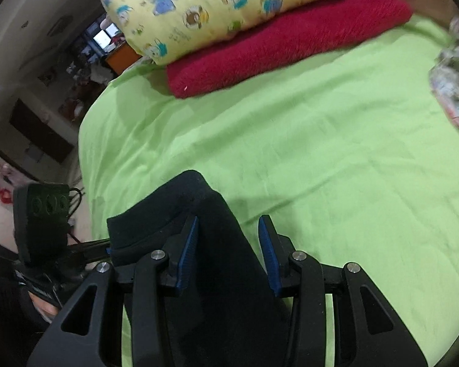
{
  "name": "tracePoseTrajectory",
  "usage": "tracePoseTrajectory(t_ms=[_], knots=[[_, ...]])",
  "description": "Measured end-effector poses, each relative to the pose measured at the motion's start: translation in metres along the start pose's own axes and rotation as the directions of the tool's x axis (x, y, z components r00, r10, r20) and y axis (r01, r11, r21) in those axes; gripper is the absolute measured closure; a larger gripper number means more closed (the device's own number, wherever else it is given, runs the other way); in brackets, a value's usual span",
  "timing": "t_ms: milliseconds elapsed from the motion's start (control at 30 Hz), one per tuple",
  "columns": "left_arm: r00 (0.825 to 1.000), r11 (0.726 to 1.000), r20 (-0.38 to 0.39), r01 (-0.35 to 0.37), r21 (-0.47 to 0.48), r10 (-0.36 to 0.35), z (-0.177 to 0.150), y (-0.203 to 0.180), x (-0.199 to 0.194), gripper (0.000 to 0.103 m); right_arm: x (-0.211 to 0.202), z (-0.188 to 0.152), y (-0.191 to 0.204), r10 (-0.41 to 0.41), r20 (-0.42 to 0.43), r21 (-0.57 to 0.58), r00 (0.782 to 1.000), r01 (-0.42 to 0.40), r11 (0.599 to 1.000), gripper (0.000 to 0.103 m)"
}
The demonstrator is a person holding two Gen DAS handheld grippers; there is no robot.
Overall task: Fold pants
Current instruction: 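Grasp the pants end with the left gripper beside the right gripper and lift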
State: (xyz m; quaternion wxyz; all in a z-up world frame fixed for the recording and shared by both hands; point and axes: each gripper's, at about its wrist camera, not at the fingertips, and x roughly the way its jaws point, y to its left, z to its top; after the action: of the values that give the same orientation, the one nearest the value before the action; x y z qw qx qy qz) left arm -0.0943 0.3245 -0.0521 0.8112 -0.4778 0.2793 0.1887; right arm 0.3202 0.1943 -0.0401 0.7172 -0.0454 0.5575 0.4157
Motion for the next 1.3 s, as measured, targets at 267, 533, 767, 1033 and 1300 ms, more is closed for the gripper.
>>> tracePoseTrajectory(t_ms=[267, 533, 767, 1033, 1300], knots=[[1.000, 1.000, 0.000, -0.008, -0.005, 0.008, 0.007, -0.004, 0.006, 0.033, 0.018, -0.003, -0.009, 0.123, -0.032, 0.055, 0.992, -0.121, 0.991, 0.065], [0.999, 1.000, -0.032, 0.002, -0.019, -0.003, 0.012, 0.000, 0.011, 0.070, -0.003, -0.013, 0.005, 0.087, 0.018, 0.019, 0.996, -0.087, 0.996, 0.079], [0.998, 0.998, -0.010, 0.056, 0.035, -0.055, 0.011, -0.034, -0.010, 0.073, -0.036, -0.023, 0.016, 0.078, 0.102, 0.019, 0.992, -0.080, 0.997, 0.081], [0.987, 0.977, -0.006, 0.160, 0.143, -0.161, 0.000, -0.098, -0.032, 0.074, -0.105, -0.055, 0.029, 0.059, 0.261, 0.031, 0.963, -0.069, 0.997, 0.082], [0.963, 0.922, -0.069, 0.268, 0.279, -0.260, -0.034, -0.177, -0.042, 0.074, -0.178, -0.117, 0.023, 0.002, 0.446, 0.095, 0.895, -0.049, 0.994, 0.082]])
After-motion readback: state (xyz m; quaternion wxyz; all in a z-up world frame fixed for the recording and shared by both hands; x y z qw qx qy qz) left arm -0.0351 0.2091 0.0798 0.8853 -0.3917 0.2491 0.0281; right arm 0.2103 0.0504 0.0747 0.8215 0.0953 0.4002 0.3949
